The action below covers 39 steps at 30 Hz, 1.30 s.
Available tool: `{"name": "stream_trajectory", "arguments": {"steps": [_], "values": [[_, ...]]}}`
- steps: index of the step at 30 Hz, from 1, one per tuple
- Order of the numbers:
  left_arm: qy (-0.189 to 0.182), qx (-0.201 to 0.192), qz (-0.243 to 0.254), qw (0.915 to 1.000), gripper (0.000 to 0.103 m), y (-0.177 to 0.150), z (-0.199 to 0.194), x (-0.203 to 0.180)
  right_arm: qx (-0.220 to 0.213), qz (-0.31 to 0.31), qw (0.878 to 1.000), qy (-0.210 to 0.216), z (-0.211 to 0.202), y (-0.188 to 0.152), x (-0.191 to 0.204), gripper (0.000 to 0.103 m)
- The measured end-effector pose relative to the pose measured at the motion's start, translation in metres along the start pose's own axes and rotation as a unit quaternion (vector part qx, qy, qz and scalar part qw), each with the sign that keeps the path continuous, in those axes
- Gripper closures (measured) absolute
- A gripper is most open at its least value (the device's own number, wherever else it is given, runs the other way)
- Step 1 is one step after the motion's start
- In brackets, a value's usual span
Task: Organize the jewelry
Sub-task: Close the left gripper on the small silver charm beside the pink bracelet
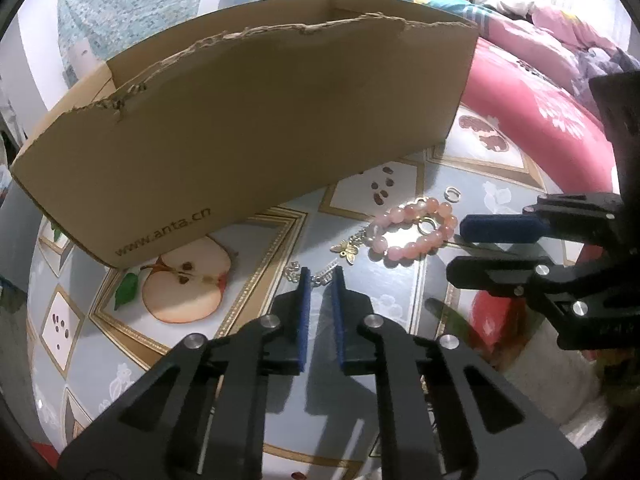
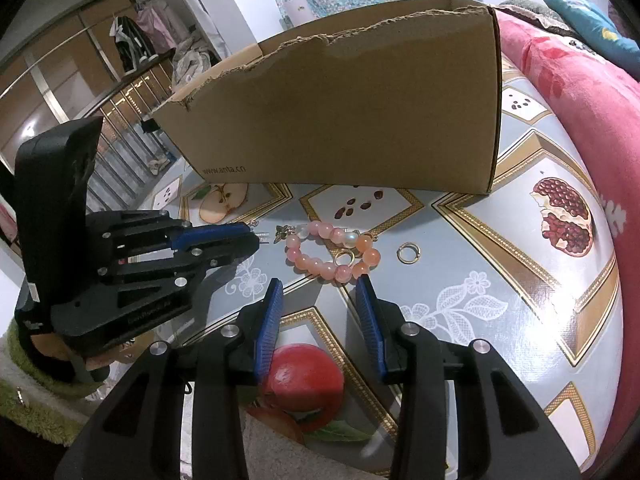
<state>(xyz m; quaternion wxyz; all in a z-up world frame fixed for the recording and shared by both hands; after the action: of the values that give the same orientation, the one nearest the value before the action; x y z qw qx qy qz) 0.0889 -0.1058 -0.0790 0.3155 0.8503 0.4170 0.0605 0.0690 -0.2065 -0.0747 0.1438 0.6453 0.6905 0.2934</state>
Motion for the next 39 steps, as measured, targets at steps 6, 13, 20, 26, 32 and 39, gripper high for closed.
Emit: {"name": "stream_trajectory", "arguments": {"steps": [6, 13, 20, 26, 32, 39], "values": [[-0.004, 0.0, 0.011, 0.9999, 0.103, -0.002, 0.0, -0.005, -0.003, 0.0, 1.0, 0.0, 0.0, 0.0, 0.0, 0.065], [-0.009, -0.015, 0.021, 0.9996, 0.103, -0.001, -0.008, -0.01, -0.003, 0.0, 1.0, -0.001, 0.001, 0.001, 0.0, 0.065], [-0.023, -0.048, 0.001, 0.9986, 0.103, 0.004, -0.03, -0.003, -0.002, 0.001, 1.0, -0.005, -0.002, 0.001, -0.001, 0.065], [-0.034, -0.059, -0.041, 0.9968, 0.103, -0.002, -0.042, 0.018, -0.01, -0.005, 1.0, -0.004, -0.006, 0.003, 0.004, 0.065], [-0.033, -0.066, -0.09, 0.9932, 0.103, -0.013, -0.045, 0.043, -0.018, -0.024, 0.999, 0.012, -0.009, 0.009, 0.021, 0.065], [-0.035, -0.075, -0.106, 0.991, 0.103, -0.017, -0.044, 0.053, -0.004, -0.054, 0.997, 0.049, 0.01, 0.016, 0.054, 0.069]]}}
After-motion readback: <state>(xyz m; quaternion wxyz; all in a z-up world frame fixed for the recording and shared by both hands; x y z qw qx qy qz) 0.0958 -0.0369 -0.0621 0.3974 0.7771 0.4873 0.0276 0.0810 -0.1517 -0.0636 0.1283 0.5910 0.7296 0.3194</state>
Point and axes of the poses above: each gripper's, at about its wrist camera, not at the fingertips, and z roughly the way its jaws point, x to its left, y to its top, the point moved 7 cm from there along z, roughly the way its jaws point, and after that the axes turned 14 degrees about -y, right-handed, at the moved point
